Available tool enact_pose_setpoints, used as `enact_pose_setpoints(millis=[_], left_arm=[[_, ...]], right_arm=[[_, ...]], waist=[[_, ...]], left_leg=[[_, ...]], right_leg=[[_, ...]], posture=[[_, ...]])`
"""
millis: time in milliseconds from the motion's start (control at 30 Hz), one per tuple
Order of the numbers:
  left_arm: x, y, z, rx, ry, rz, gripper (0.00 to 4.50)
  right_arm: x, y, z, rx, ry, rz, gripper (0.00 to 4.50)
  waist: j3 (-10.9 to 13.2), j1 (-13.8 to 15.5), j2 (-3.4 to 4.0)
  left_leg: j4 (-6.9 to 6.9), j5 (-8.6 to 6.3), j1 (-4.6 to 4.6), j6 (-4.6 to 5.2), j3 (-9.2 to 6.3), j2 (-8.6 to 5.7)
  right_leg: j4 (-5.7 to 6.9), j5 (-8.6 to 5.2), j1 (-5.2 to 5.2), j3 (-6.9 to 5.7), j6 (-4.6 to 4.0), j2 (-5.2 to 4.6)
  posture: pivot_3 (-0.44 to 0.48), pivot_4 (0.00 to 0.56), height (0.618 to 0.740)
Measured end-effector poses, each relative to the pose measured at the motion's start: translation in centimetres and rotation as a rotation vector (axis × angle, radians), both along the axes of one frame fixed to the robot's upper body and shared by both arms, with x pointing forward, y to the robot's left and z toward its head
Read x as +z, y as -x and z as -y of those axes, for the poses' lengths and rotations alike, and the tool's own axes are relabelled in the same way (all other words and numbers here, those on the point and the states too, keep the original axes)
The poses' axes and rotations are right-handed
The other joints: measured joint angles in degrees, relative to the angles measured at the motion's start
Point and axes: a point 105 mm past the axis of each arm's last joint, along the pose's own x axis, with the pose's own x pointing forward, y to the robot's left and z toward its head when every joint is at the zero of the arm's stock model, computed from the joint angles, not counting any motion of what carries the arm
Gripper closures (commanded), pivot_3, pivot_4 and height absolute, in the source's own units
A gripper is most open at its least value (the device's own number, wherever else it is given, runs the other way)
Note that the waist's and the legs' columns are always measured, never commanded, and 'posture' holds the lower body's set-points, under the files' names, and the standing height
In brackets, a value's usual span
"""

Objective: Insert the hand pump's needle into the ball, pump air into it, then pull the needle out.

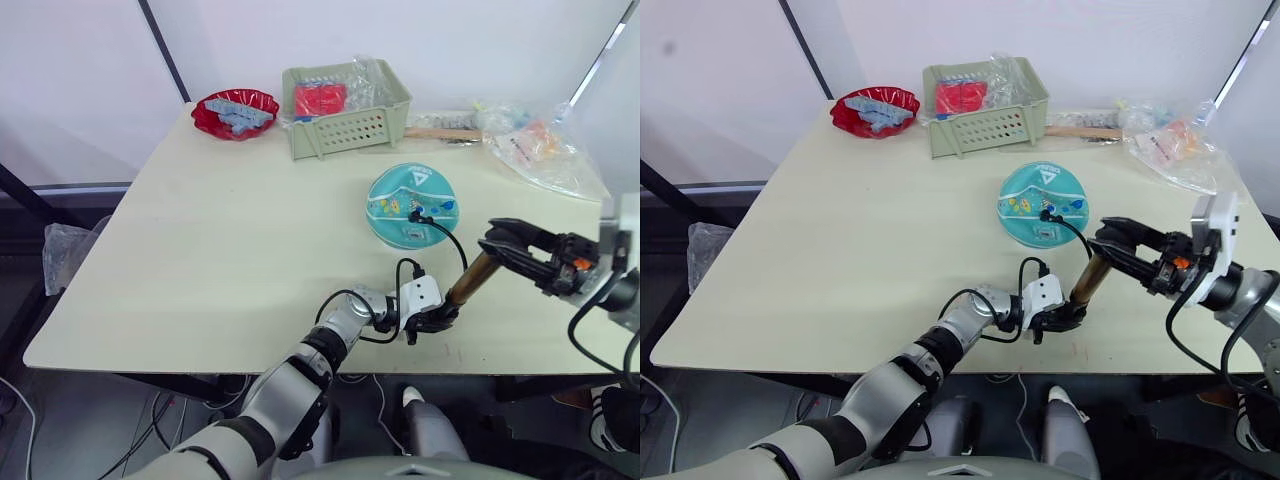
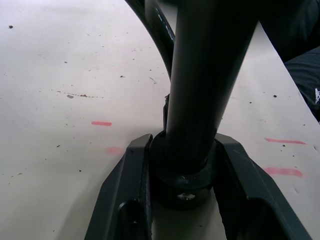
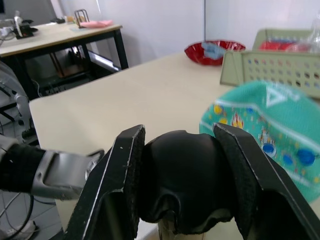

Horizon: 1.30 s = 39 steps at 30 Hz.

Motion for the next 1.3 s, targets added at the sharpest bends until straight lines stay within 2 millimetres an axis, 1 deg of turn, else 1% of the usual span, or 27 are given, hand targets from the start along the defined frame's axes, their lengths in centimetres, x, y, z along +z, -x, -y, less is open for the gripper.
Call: enact_pose_setpoints(millis=[200,233,500,733,867,967,1033,1300], left_arm=[[0.0,0.0,0.0,-0.001,0.000,0.002,3.31],[0.0,0.0,0.0,-0.002,-0.002,0.004,3.31],[-0.1,0.0,-0.1,-0.004,-0.007,0.004,3.31],[0.1,0.0,0.1,-0.009,-0.002,0.008,3.31],[0.3,-0.1,0.2,-0.009,0.009,0.016,3.31],[0.5,-0.1,0.3,-0.009,0.016,0.020,3.31],[0.5,-0.2,0.3,-0.007,0.019,0.020,3.31],[0.5,-0.2,0.3,-0.007,0.020,0.020,3.31]], right_arm=[[-3.3,-0.3,-0.3,-0.034,0.025,-0.042,2.82],[-3.5,-0.4,-0.5,-0.041,0.016,-0.022,2.82],[-3.6,-0.7,-0.8,-0.046,0.015,0.012,2.82],[-2.6,-0.7,0.0,-0.037,0.000,-0.019,2.82],[-1.3,-0.6,0.5,-0.022,-0.009,-0.029,2.82],[0.9,-0.7,1.1,-0.009,-0.023,-0.015,2.82],[2.5,-0.6,1.5,0.003,-0.032,0.000,2.82],[6.5,0.0,2.2,0.038,-0.039,0.035,2.82]], waist=[[-0.01,0.00,0.03],[-0.06,-0.01,0.11],[-0.09,-0.02,0.12],[0.04,0.01,0.23],[0.27,0.06,0.43],[0.49,0.07,0.63],[0.56,0.07,0.62],[0.59,0.08,0.62]], left_leg=[[-0.01,0.00,0.00,0.00,-0.02,0.00],[-0.01,0.00,0.00,0.00,-0.01,0.00],[-0.01,0.00,0.01,0.00,-0.03,0.00],[-0.01,0.00,-0.05,0.00,-0.03,-0.01],[-0.01,0.00,-0.14,0.00,-0.02,-0.03],[0.00,0.00,-0.21,0.00,0.01,-0.07],[0.00,0.00,-0.22,0.00,0.01,-0.06],[0.00,0.00,-0.24,0.01,0.03,-0.06]], right_leg=[[-0.01,-0.10,-0.01,-0.02,0.16,0.01],[-0.01,-0.10,0.00,-0.02,0.17,0.01],[-0.01,-0.11,0.00,-0.03,0.19,0.02],[-0.02,-0.13,-0.02,-0.03,0.16,-0.01],[-0.02,-0.12,-0.11,-0.03,0.17,-0.03],[-0.03,-0.08,-0.15,-0.02,0.22,-0.07],[-0.03,-0.08,-0.16,-0.03,0.22,-0.07],[-0.05,-0.09,-0.17,-0.02,0.21,-0.09]], posture=[[0.000,0.150,0.737],[0.000,0.150,0.737],[0.000,0.150,0.737],[0.000,0.150,0.737],[0.000,0.150,0.737],[0.000,0.150,0.737],[0.000,0.150,0.737],[0.000,0.150,0.737]])
